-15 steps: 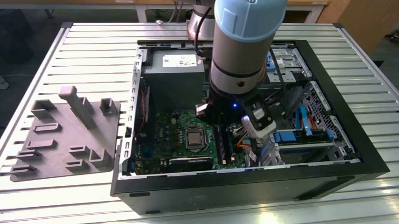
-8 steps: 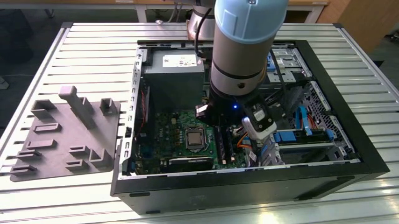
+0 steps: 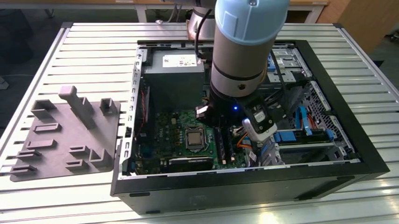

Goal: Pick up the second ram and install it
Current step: 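Press down the second ram until it locks into place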

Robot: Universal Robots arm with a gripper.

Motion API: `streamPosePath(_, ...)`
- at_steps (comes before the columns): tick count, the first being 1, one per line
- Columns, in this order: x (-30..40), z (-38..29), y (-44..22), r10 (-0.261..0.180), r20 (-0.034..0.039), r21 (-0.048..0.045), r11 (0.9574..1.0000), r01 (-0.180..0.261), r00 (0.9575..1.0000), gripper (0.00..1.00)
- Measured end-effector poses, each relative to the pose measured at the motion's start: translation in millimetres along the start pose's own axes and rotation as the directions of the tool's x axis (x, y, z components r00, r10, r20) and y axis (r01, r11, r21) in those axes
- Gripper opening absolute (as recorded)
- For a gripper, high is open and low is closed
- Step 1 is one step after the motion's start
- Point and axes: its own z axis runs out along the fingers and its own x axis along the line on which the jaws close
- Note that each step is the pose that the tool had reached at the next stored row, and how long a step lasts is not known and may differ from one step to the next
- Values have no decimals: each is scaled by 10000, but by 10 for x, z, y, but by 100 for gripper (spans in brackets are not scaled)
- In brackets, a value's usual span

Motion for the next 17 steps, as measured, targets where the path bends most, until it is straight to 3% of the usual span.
streamPosePath(17, -1, -4, -56, 0, 0, 3, 10000, 0, 10000, 11)
